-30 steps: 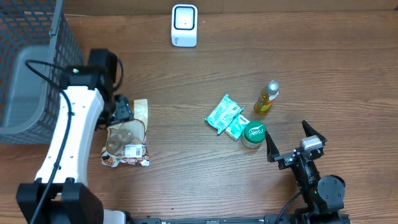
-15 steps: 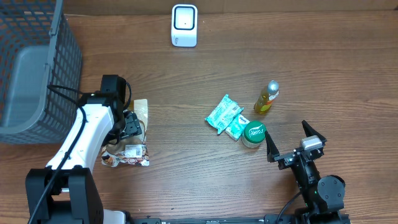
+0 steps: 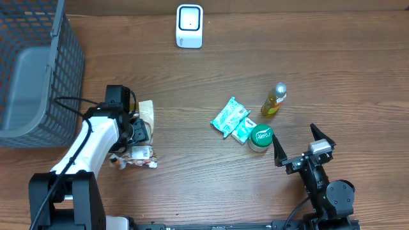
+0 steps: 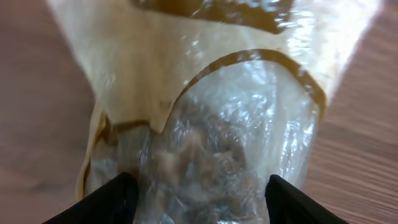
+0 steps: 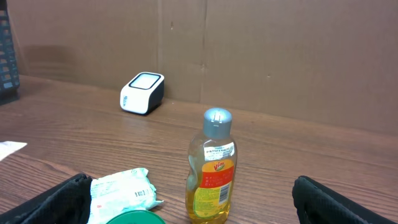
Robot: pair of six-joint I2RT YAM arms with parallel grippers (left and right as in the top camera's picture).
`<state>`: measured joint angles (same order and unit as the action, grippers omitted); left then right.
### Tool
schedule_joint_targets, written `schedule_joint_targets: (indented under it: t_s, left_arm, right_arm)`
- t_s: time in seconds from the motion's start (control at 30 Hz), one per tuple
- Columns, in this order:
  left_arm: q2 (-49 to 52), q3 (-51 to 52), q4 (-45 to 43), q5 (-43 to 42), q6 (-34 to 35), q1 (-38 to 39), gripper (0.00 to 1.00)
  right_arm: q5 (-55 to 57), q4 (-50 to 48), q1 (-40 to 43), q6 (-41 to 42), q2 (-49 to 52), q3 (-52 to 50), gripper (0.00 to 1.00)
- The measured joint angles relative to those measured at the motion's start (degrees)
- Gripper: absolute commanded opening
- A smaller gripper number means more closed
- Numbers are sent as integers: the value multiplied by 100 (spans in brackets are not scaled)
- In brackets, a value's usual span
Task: Scan the item barcode
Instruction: 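Move the left gripper left and grasp the brown snack bag, then drag the brown snack bag right across the table with the left gripper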
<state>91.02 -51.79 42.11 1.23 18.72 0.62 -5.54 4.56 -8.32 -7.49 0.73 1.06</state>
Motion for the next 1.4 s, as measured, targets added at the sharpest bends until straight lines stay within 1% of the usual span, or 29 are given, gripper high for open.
schedule_joint_targets:
  t_s: [0.1, 0.23, 0.33, 0.43, 0.5, 0.63, 0.7, 0.83, 0.9, 1.07, 1.13, 1.2, 1.4]
  left_arm:
    - [0, 11, -304, -595, -302, 37, 68]
    - [0, 24, -756, -1224, -494, 260, 68]
    - [0, 48, -1106, -1488, -564, 542, 68]
    - [0, 72, -1486, -1631, -577, 828, 71]
    - [0, 66, -1602, -1694, -573, 964, 71]
    - [2, -203, -1130, -1766, -516, 1064, 71]
    - [2, -525, -763, -1727, -514, 1064, 73]
    - [0, -1224, -96, -1403, -494, 1064, 77]
    - [0, -1445, 92, -1272, -498, 1058, 79]
    - [9, -1556, 229, -1121, -560, 942, 83]
    - [52, -1556, 249, -1093, -575, 859, 89]
    - [181, -1565, 247, -1080, -603, 778, 91]
    - [955, -1567, 118, -1084, -852, 717, 91]
  right_arm:
    - [0, -2, -2, -2, 0, 0, 100]
    - [0, 2, 0, -4, 0, 0, 100]
    - [2, -2, 0, 0, 0, 0, 100]
    - [0, 0, 0, 0, 0, 0, 100]
    - [0, 2, -2, -2, 0, 0, 100]
    - [0, 0, 0, -2, 0, 0, 100]
    - [0, -2, 0, -4, 0, 0, 100]
    - [0, 0, 0, 0, 0, 0, 100]
    - [0, 2, -2, -2, 0, 0, 100]
    - [0, 0, -2, -2, 0, 0, 100]
    - [0, 0, 0, -2, 0, 0, 100]
    - [0, 0, -2, -2, 0, 0, 100]
    - [0, 0, 0, 0, 0, 0, 100]
